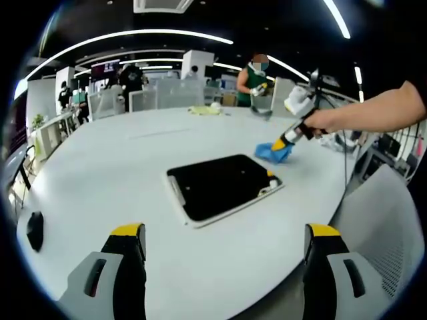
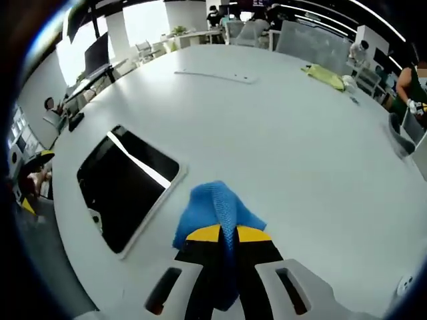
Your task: Wipe the mirror surface with the cleaning cloth until all visible marks leave the cleaned area.
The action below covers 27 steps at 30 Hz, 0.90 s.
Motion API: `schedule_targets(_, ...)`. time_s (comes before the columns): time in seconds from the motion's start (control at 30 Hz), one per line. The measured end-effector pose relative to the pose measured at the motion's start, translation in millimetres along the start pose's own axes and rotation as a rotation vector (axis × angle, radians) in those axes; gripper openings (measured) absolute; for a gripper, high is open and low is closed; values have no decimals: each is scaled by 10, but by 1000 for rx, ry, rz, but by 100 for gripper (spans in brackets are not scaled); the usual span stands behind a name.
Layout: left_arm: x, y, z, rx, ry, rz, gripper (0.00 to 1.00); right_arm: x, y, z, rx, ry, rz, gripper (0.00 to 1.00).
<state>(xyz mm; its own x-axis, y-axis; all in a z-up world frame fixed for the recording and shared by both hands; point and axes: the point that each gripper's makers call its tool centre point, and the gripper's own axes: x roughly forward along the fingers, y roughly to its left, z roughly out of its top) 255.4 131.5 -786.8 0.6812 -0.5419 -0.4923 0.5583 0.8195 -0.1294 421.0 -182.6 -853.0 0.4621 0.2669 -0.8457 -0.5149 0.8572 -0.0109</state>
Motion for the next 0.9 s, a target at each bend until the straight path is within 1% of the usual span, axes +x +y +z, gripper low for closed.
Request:
schedule_targets(0.07,0,3,-2,-2,1,1,99,74,6,-158,-53,53,-14,2)
schedule_targets(0.1,-1,5,-2,-3,1,2,99,64,3,-58,-126,-17,-7,2)
schedule_targets(0.13,-2,5,-2,-4,1,3,99,51,4,-87,-33,-6,-20,2)
schedule_targets(0.23,0,7,0,-3,0,4,99,50,3,-88,-62,-17,-16,2)
schedule_targets(0.37,6,-8,-6,2,4,-1,99,45,6,-77,-73,-21,-12,3)
schedule_targets(0.43,7,-5,-2,-2,2,0,99,52,-31,-56,-110,-33,-20,6)
schedule_targets(0.47,7,-4,0,-5,0,0,99,42,-53,-46,-117,-41,-31,12)
schedule_targets(0.53,6,-2,1,-8,-1,0,99,-10,-73,-1,-112,-66,-38,31)
schedule_targets(0.57,3,7,7,-8,-5,5,99,-44,-47,70,-105,-108,-25,46)
schedule_targets(0.6,-12,65,54,6,-30,35,99,-65,-59,135,-121,-144,-27,56)
schedule_targets(0.63,-20,86,96,-2,-57,44,100,-107,-81,191,-149,-174,-42,66)
schedule_targets(0.67,-23,88,104,-21,-67,41,100,-161,-70,234,-171,-200,-45,75)
schedule_targets(0.7,-21,86,87,-39,-58,33,100,-254,-36,294,-189,-241,-40,79)
schedule_targets(0.73,-19,82,78,-39,-51,33,100,-300,-32,316,-189,-259,-43,82)
schedule_targets(0.8,-17,74,90,-33,-56,30,100,-447,11,364,-182,-314,-42,88)
schedule_targets(0.87,-19,69,99,-36,-63,28,100,-563,78,359,-191,-355,-32,92)
schedule_targets(0.9,-18,70,97,-39,-62,27,100,-610,102,353,-185,-373,-31,93)
